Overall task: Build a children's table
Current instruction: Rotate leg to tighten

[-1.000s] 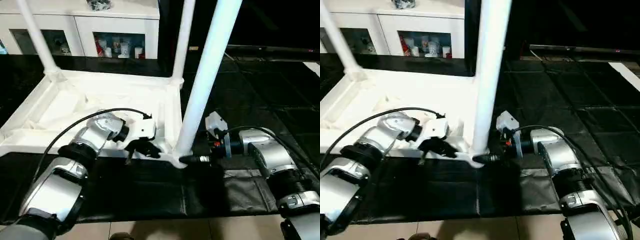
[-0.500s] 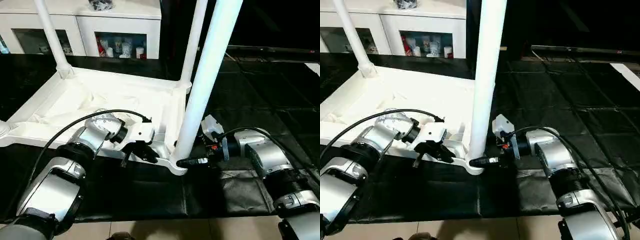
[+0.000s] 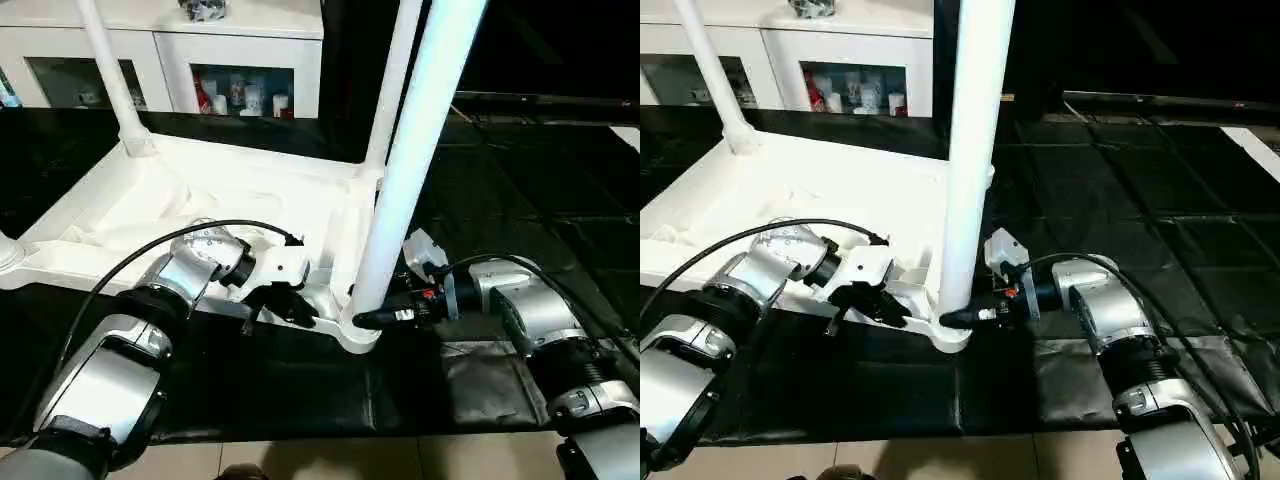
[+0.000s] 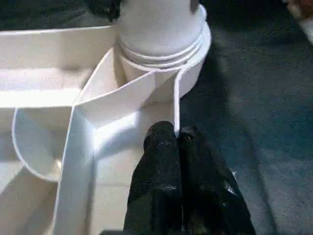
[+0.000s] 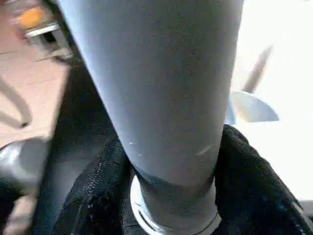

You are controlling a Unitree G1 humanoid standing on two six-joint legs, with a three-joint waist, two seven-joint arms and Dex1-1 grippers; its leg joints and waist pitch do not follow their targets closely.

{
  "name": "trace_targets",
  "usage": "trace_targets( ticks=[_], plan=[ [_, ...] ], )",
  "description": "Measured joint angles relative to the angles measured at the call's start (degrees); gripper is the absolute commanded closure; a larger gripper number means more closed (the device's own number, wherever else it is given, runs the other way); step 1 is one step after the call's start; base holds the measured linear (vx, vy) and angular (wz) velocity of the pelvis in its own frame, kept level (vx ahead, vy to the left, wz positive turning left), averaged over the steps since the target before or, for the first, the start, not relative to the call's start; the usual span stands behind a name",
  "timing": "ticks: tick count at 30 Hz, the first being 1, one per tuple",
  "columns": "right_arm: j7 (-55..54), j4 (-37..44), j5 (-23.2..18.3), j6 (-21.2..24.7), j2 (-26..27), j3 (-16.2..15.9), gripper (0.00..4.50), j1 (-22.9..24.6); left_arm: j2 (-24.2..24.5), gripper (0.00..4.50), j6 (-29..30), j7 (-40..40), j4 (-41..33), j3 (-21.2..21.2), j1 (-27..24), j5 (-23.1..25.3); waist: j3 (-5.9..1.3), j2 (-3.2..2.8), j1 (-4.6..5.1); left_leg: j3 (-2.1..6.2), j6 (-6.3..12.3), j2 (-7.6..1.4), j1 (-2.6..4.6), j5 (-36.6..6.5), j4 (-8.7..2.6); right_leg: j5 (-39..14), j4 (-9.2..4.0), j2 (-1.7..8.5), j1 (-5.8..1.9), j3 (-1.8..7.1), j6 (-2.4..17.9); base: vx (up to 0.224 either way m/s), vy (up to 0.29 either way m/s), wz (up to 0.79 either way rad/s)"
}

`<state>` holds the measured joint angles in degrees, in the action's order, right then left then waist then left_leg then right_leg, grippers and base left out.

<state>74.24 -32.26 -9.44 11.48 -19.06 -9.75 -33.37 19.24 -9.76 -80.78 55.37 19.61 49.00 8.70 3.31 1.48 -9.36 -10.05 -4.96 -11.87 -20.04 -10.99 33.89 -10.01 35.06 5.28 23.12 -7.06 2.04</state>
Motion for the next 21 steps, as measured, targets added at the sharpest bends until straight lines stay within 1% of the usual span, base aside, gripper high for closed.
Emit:
trace_targets(
  ticks=[4, 6, 7, 8, 9, 11, 13, 14, 15, 16, 17, 18, 19, 20, 21],
  plan=[
    [-12.62, -0.85, 1.69, 1.71, 3.52, 2.75, 2.52, -0.32, -1.71, 4.5, 5.44, 7.96, 2.04, -1.66, 1.21, 0.45, 0.0, 0.01, 1.36, 0.01, -0.07, 0.04, -0.02, 0.04, 0.0, -0.05, 0.0, 0.0, -0.08, 0.05, -0.21, 0.0, 0.0, 0.0],
    [-18.5, -2.04, 2.52, 3.0, 5.29, 4.06, 2.53, -1.44, -3.01, 4.5, 7.85, 12.25, 2.78, -2.7, 1.6, 0.47, -0.03, 0.07, 2.11, 0.01, -0.07, 0.05, 0.03, 0.04, 0.0, -0.04, -0.01, -0.01, -0.11, 0.07, -0.22, 0.0, 0.0, 0.0],
    [-22.78, -3.0, 3.33, 4.0, 6.54, 4.93, 2.54, -2.69, -4.21, 4.5, 9.57, 15.45, 3.86, -3.29, 2.38, 0.49, -0.03, 0.09, 2.7, 0.02, -0.08, 0.05, 0.01, 0.05, 0.0, -0.04, -0.01, -0.01, -0.09, 0.07, -0.23, 0.0, 0.0, 0.0],
    [-25.63, -3.62, 3.82, 4.68, 7.28, 5.3, 2.55, -3.54, -5.03, 4.5, 10.87, 17.71, 4.54, -3.66, 2.96, 0.49, -0.03, 0.09, 2.99, 0.02, -0.08, 0.05, 0.0, 0.05, -0.03, -0.04, -0.03, -0.02, -0.08, 0.07, -0.23, 0.0, 0.0, 0.0],
    [-27.64, -4.09, 4.24, 4.98, 7.76, 5.66, 2.55, -4.05, -5.65, 4.5, 11.64, 19.24, 4.63, -3.79, 3.13, 0.49, -0.03, 0.08, 3.13, 0.02, -0.08, 0.05, 0.0, 0.05, -0.03, -0.05, -0.03, -0.02, -0.07, 0.07, -0.25, 0.0, 0.0, 0.0],
    [-34.44, -5.77, 5.52, 5.95, 9.84, 6.98, 2.55, -5.85, -7.77, 4.5, 14.85, 24.66, 4.9, -5.53, 3.61, 0.42, -0.03, 0.09, 3.42, 0.01, -0.08, 0.05, -0.03, 0.04, -0.11, -0.07, -0.05, -0.03, -0.02, 0.07, -0.28, 0.0, 0.0, 0.0],
    [-41.07, -7.79, 6.85, 6.91, 12.02, 7.63, 2.55, -7.94, -9.33, 4.5, 17.4, 29.12, 4.93, -6.44, 4.03, 0.42, -0.04, 0.08, 3.71, 0.01, -0.08, 0.07, -0.03, 0.03, -0.18, 0.06, -0.07, -0.03, -0.02, 0.08, -0.03, 0.0, 0.0, 0.0],
    [-42.35, -8.41, 6.98, 6.95, 12.29, 7.66, 2.55, -8.44, -9.71, 4.5, 17.92, 30.09, 4.93, -6.55, 4.12, 0.42, -0.04, 0.08, 3.73, 0.0, -0.07, 0.08, -0.03, 0.03, -0.22, 0.06, -0.1, -0.03, -0.02, 0.08, -0.03, 0.0, 0.0, 0.0],
    [-43.06, -8.72, 6.99, 6.88, 12.44, 7.67, 2.22, -8.7, -9.96, 4.5, 18.18, 30.57, 4.93, -6.85, 4.14, 0.42, -0.04, 0.08, 3.74, -0.01, -0.06, 0.09, -0.04, 0.02, -0.24, 0.05, -0.12, -0.02, -0.02, 0.08, -0.03, 0.0, 0.0, 0.0],
    [-43.46, -8.96, 7.03, 6.7, 12.54, 7.68, 2.02, -8.84, -10.13, 4.5, 18.35, 30.93, 4.93, -7.04, 4.14, 0.41, -0.04, 0.08, 3.74, -0.01, -0.04, 0.09, -0.04, 0.01, -0.25, 0.04, -0.14, -0.03, -0.02, 0.08, -0.04, 0.0, 0.0, 0.0],
    [-43.8, -9.17, 7.46, 6.32, 12.7, 7.68, 2.02, -8.85, -10.22, 4.5, 18.39, 31.08, 4.93, -7.2, 4.15, 0.41, -0.04, 0.08, 3.74, -0.01, -0.03, 0.09, -0.05, 0.0, -0.25, 0.04, -0.14, -0.02, -0.02, 0.08, -0.05, 0.0, 0.0, 0.0],
    [-43.92, -9.29, 7.76, 5.99, 12.91, 7.68, 1.89, -8.85, -10.27, 4.5, 18.44, 31.22, 4.93, -7.29, 4.15, 0.41, -0.03, 0.08, 3.76, -0.02, -0.02, 0.09, -0.05, 0.0, -0.25, 0.04, -0.14, -0.02, -0.02, 0.09, -0.04, 0.0, 0.0, 0.0],
    [-44.04, -9.39, 7.86, 5.83, 13.12, 7.69, 1.86, -8.85, -10.26, 4.5, 18.5, 31.33, 4.93, -7.31, 4.15, 0.41, -0.03, 0.09, 3.82, -0.02, -0.02, 0.09, -0.04, 0.0, -0.24, 0.04, -0.14, -0.02, -0.02, 0.09, -0.04, 0.0, 0.0, 0.0],
    [-43.99, -9.39, 7.87, 5.65, 13.13, 7.69, 1.69, -8.83, -10.24, 4.5, 18.46, 31.35, 4.93, -7.31, 4.15, 0.41, -0.03, 0.09, 3.84, -0.02, -0.02, 0.09, -0.04, 0.0, -0.24, 0.04, -0.14, -0.02, -0.02, 0.09, -0.03, 0.0, 0.0, 0.0],
    [-43.92, -9.39, 7.87, 5.53, 13.13, 7.69, 1.69, -8.8, -10.22, 4.5, 18.41, 31.35, 4.93, -7.31, 4.15, 0.41, -0.03, 0.09, 3.86, -0.02, -0.02, 0.09, -0.04, 0.0, -0.24, 0.05, -0.14, -0.02, -0.01, 0.09, -0.03, 0.0, 0.0, 0.0]
  ],
)
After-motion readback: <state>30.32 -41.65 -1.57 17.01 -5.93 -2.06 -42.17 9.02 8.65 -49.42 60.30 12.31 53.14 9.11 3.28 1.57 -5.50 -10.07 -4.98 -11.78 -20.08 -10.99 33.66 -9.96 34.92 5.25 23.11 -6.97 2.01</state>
